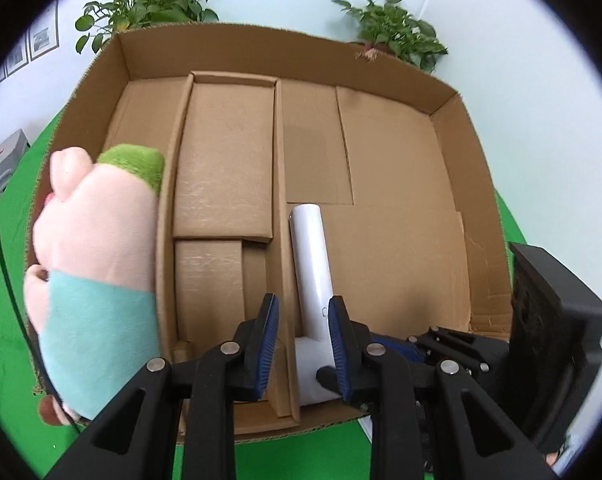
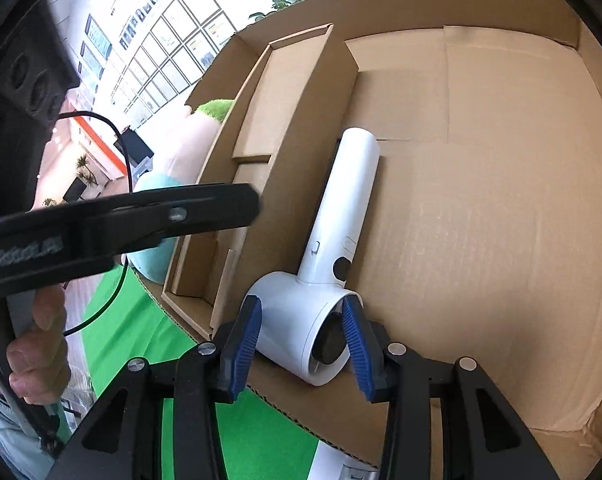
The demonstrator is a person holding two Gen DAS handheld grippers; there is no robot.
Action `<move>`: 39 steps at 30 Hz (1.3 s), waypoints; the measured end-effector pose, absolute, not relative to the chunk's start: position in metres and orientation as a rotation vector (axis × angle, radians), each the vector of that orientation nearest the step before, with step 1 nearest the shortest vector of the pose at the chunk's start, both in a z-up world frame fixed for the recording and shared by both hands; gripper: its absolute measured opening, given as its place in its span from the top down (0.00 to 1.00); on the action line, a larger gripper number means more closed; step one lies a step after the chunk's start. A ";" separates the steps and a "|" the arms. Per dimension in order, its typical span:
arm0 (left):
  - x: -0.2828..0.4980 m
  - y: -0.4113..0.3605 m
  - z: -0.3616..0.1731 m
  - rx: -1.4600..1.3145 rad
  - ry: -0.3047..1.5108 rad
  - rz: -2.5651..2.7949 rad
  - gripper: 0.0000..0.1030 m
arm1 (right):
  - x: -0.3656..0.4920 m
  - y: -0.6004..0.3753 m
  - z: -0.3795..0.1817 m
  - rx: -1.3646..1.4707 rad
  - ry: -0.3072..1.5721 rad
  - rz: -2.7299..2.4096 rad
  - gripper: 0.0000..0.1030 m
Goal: Organize objects
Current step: 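Lower the fan into the box and open the right gripper, then move the right gripper to the white phone stand and grasp it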
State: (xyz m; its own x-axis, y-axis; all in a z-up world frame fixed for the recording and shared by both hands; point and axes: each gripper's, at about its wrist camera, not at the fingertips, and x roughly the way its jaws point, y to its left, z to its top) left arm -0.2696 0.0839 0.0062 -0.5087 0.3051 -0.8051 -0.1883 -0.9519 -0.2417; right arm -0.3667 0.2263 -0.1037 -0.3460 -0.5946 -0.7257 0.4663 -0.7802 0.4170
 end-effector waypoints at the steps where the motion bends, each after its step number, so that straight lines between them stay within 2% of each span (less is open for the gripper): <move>1: -0.267 0.082 0.009 -1.349 -0.166 2.513 0.76 | -0.367 0.225 -0.105 1.234 -0.181 -2.143 0.60; 4: -0.257 0.080 0.014 -1.296 -0.123 2.542 0.74 | -0.363 0.222 -0.106 1.227 -0.164 -2.178 0.56; 6: -0.248 0.078 0.017 -1.257 -0.092 2.583 0.70 | -0.354 0.223 -0.102 1.216 -0.110 -2.259 0.44; 8: -0.240 0.075 0.020 -1.194 -0.077 2.641 0.53 | -0.337 0.225 -0.091 1.159 -0.036 -2.376 0.18; 9: -0.231 0.072 0.023 -1.141 -0.066 2.704 0.47 | -0.327 0.227 -0.084 1.121 0.010 -2.437 0.12; 10: -0.225 0.070 0.025 -1.098 -0.056 2.756 0.36 | -0.313 0.228 -0.076 1.062 0.077 -2.524 0.02; 11: -0.216 0.067 0.028 -1.042 -0.046 2.817 0.25 | -0.299 0.229 -0.070 1.006 0.142 -2.617 0.01; 12: -0.205 0.065 0.030 -0.974 -0.032 2.895 0.22 | -0.287 0.231 -0.066 0.975 0.188 -2.699 0.01; 14: -0.183 0.065 0.033 -0.840 0.012 3.007 0.22 | -0.265 0.237 -0.061 0.944 0.231 -2.837 0.00; 18: -0.151 0.070 0.031 -0.744 0.096 3.080 0.21 | -0.236 0.253 -0.057 0.938 0.133 -2.902 0.00; 30: -0.118 0.087 0.014 -0.752 0.100 3.078 0.21 | -0.184 0.288 -0.046 0.903 0.092 -2.911 0.01; 33: -0.115 0.088 0.010 -0.760 0.080 3.068 0.22 | -0.175 0.294 -0.046 0.899 0.082 -2.903 0.03; 34: -0.115 0.088 0.008 -0.769 0.071 3.062 0.22 | -0.174 0.295 -0.047 0.901 0.078 -2.898 0.09; 36: -0.115 0.087 0.006 -0.781 0.050 3.048 0.32 | -0.174 0.292 -0.049 0.902 0.080 -2.895 0.24; 37: -0.115 0.086 0.005 -0.787 0.041 3.034 0.60 | -0.174 0.291 -0.051 0.905 0.102 -2.908 0.50; 38: -0.116 0.087 0.004 -0.803 0.042 3.014 0.98 | -0.174 0.291 -0.052 0.911 0.122 -2.919 0.75; 39: -0.118 0.088 0.001 -0.847 0.061 2.997 0.97 | -0.173 0.292 -0.053 0.912 0.121 -2.927 0.80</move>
